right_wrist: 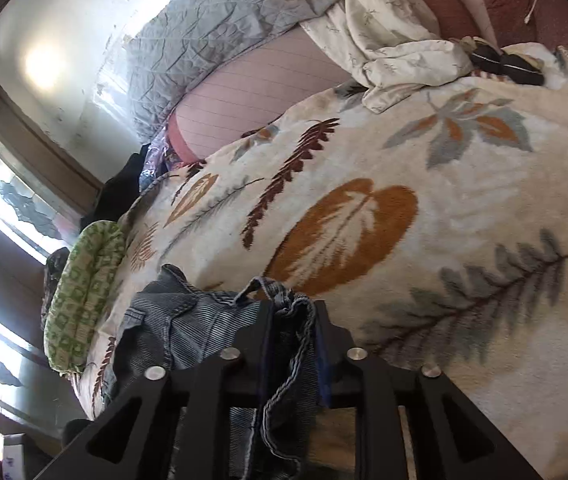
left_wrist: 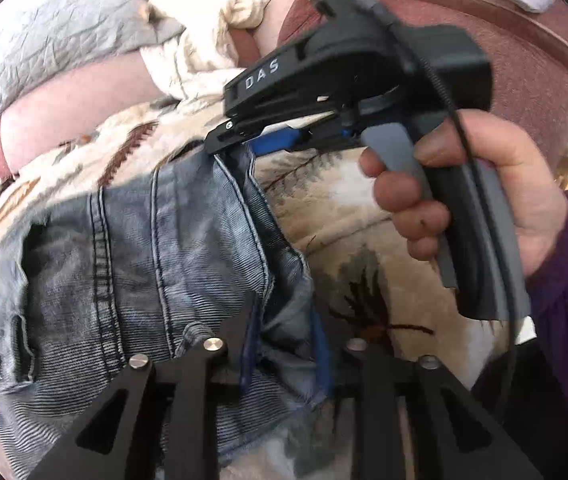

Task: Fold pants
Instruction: 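Lift the gripped end with both grippers and fold it over again, then open both grippers and press the folded jeans flat on the bed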

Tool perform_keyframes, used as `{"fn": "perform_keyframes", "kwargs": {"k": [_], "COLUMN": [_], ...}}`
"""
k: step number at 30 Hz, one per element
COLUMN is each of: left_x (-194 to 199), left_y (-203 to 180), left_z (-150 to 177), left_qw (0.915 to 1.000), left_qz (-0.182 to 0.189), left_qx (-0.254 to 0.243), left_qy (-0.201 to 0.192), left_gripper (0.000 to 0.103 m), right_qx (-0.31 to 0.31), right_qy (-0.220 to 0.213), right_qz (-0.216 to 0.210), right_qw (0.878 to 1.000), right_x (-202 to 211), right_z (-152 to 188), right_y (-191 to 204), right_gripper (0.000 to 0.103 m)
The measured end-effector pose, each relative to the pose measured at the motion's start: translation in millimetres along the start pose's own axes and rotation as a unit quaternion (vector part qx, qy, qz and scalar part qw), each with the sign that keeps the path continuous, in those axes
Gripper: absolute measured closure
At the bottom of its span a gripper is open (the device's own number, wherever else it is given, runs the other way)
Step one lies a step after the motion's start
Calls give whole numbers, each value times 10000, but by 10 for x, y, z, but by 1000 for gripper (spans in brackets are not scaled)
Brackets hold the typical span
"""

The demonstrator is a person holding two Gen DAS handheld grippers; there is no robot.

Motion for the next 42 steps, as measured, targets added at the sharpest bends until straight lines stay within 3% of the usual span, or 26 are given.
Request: {"fn": "perform_keyframes", "kwargs": {"k": [1,3,7,10,16,22,28,35,39,42], "left_x": [54,215,707,1048,1482,1197,748,411,287,194], "left_y": [-32,-72,-80,116,1074,1704,1798,1760,1782,1829], "left_z": [-5,-20,-16,-10,-14,66,13,300,431,512], "left_qw": [10000,9998,9978,9966,9863,9775,9807,9836,9844,9841], "left_qz": [41,17,-94,-257,-1284,-1859,-1739,-1612,-1550,-1401], "left_qx": [-36,-182,-501,-399,279,596,718,799,827,1066], "left_qy": [-7,-73,-435,-672,-995,-801,-538,-93,102,215], "left_gripper": [67,61,44,43,39,39,39,39,39,37], "right_qx": [-6,-29,76,321,1076,1610,1755,1708,1535,1305], "right_qy": [-68,-411,-987,-1292,-1068,-738,-406,18,271,472], "right_qz": [131,381,584,583,721,721,928,1288,1479,1438], "right_qw": [9999,9984,9934,9894,9858,9815,9793,9768,9766,9798], "right_x": [48,220,563,732,521,177,-160,-426,-547,-651], "right_z": [-4,-50,-113,-126,105,273,340,427,489,527], "right_y": [-25,-63,17,238,824,1224,1253,1022,869,754], "right_gripper": [54,46,46,46,46,46,45,45,32,30]}}
Point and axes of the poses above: each gripper's, at about its wrist camera, not at the fingertips, and x roughly against the way its jaws point, y to its left, z to its underside, the point moved 9 cm from there along -x, roughly the way its jaws point
